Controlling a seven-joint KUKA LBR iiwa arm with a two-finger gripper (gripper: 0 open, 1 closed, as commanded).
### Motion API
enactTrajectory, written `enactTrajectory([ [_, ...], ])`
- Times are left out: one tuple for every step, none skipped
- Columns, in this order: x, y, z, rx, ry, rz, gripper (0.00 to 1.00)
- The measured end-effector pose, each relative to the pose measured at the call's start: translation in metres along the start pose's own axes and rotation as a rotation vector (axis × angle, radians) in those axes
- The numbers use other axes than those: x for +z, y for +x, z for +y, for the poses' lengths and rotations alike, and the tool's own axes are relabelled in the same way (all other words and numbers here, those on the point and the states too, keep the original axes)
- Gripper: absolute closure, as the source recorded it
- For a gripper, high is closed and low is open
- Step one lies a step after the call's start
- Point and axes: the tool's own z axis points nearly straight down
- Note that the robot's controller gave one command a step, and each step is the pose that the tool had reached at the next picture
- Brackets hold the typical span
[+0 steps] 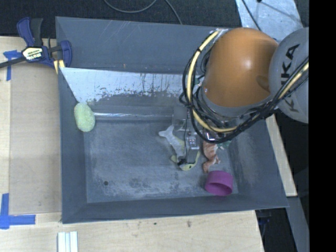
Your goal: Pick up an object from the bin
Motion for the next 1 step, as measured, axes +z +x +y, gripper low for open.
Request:
enactTrajectory([
  [-0.0043,-0.0015,-0.0002,0.002,-0.001,-0.009,0.0],
])
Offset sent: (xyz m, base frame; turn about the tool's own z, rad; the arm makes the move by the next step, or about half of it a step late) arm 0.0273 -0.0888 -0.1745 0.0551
